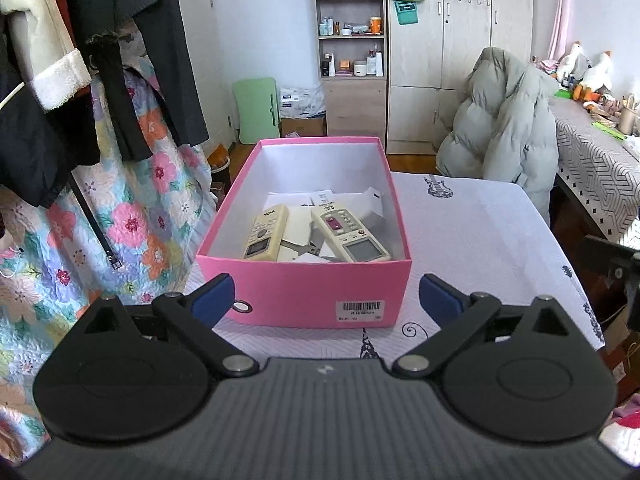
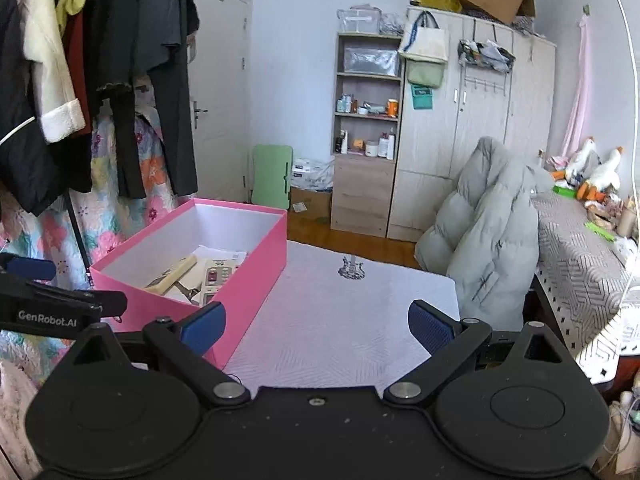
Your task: Organize rigid objects
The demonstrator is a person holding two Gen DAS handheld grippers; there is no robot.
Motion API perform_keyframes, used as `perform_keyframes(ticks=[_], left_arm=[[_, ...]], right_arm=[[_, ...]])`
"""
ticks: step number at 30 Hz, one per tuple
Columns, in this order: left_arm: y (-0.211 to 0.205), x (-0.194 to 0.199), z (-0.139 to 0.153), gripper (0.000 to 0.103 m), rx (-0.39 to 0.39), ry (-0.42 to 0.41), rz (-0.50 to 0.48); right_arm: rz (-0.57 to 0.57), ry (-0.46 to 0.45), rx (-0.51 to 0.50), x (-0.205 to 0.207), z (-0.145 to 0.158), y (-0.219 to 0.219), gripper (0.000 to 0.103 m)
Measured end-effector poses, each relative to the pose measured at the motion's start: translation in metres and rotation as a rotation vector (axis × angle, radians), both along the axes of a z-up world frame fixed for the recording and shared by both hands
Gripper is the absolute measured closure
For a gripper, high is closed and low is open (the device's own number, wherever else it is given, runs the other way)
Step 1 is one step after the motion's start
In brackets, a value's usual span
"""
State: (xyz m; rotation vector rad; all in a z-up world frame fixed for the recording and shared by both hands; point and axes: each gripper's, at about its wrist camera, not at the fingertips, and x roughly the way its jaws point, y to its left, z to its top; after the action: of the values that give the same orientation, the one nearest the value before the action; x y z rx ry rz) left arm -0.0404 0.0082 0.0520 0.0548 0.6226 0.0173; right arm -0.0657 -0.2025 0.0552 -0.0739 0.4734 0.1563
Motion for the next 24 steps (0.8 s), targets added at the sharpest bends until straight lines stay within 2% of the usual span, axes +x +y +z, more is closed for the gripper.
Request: perform_keyframes(ticks=[8,24], left_arm=[[-0.006,0.001,-0.005,0.003,0.009,0.027,-0.019],[0.000,0.008,-0.014,0.003,0.026,0.055,0.030]], right_arm=[[-0.010,0.046,0.002,0.002,-0.003,0.000,0.004],[-0.060,0.078,-0.003,0.011,-0.012,0.004,0.004]])
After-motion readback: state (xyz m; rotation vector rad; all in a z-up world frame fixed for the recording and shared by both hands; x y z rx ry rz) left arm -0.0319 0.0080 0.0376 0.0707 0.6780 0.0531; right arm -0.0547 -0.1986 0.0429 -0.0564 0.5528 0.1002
